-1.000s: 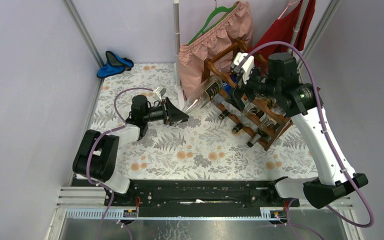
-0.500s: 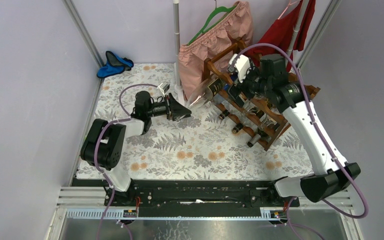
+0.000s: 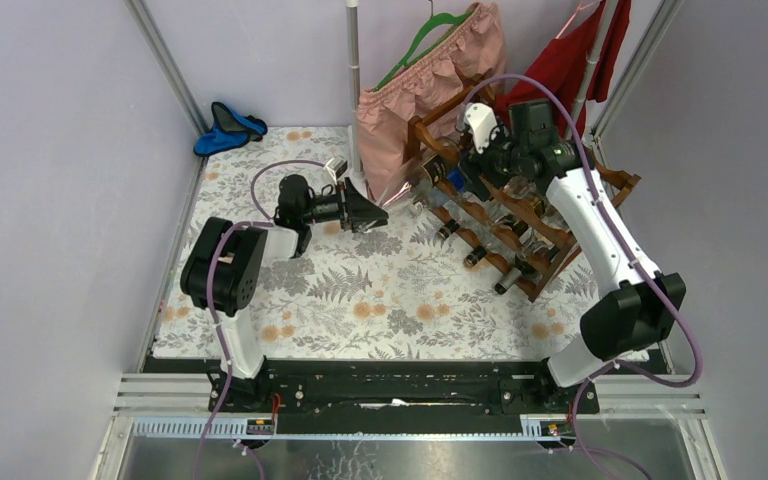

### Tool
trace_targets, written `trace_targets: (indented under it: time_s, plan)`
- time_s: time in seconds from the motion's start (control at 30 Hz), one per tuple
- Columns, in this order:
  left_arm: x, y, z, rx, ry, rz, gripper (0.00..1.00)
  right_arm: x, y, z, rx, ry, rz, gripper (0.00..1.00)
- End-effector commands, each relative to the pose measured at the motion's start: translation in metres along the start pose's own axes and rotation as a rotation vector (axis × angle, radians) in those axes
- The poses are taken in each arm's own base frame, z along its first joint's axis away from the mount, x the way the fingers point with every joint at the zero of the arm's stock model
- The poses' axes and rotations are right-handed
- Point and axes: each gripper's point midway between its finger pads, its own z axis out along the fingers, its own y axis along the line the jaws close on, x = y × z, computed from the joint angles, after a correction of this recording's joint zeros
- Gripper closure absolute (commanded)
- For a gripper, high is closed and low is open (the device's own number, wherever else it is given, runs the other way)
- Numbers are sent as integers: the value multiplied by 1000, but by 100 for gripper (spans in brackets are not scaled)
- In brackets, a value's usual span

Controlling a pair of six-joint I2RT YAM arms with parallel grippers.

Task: Put the wine bottle on the wine rack
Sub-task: Place the wine bottle in the wine rack.

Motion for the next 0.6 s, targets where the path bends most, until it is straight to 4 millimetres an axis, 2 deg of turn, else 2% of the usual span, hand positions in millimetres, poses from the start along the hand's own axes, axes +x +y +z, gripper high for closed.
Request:
trace_targets:
  time_s: [0.0,0.07,0.17,0.23,0.4,0.5,0.57]
  plan:
    - [-18,-54,2,157,-9,359,100,-12,-24,-4,33,-28,-21,16]
    - [-20,-53,4,159,-3,364,100,-7,-21,1,11,-12,-28,23]
    - [-23,-51,6,164,3,379,100,0,-17,5,-21,4,-22,47]
    - [-24,-50,7,169,6,385,100,2,-15,5,-35,4,-19,59]
    - [-26,-48,8,175,-1,379,100,0,-7,2,-76,-14,-24,79]
    - [-26,-53,7,193,-12,387,100,-3,1,-1,-115,-30,-24,92]
    - [-25,-57,7,209,-15,390,100,-5,5,-3,-139,-37,-21,97]
